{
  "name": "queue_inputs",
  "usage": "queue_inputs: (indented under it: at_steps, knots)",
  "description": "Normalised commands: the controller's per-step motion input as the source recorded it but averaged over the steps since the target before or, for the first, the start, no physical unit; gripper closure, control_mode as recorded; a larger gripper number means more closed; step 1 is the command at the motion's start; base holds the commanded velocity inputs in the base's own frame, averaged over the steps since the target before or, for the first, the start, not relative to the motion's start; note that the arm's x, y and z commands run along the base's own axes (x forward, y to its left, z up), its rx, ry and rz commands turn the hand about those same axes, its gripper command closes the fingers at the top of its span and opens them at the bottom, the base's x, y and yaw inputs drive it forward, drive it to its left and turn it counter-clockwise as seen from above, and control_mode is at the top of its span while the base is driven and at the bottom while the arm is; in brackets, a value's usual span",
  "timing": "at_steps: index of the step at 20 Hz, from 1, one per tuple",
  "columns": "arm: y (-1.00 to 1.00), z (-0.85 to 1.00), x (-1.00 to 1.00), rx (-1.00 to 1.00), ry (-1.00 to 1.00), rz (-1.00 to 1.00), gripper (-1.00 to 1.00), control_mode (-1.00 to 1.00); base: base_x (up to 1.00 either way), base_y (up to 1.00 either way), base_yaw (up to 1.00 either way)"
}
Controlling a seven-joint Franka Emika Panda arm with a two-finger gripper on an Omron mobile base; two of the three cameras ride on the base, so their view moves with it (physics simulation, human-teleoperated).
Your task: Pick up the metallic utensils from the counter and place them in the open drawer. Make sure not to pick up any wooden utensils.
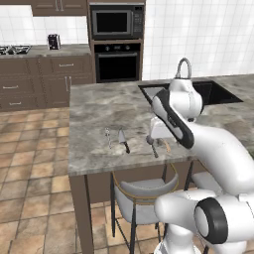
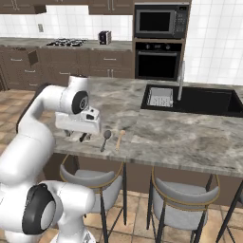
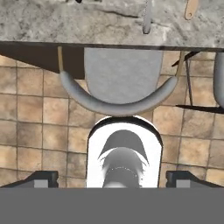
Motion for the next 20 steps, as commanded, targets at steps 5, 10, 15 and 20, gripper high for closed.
queue_inputs:
  at_steps: [5,10,15,20]
  knots:
    - [-0.11,-0.42,0.32,0.0,0.41,0.0,-1.0,-1.0,0.0,0.0,0.0]
    - [-0.04,-0.26,0.3,0.0,-0.03,0.04,-1.0,-1.0,0.0,0.0,0.0]
    - [-0.01,-0.23,0.38,0.0,0.0,0.02,-1.0,-1.0,0.0,0.0,0.0]
    - [-0.04,-0.2,0.32,0.0,0.0,0.0,-1.0,-1.0,0.0,0.0,0.0]
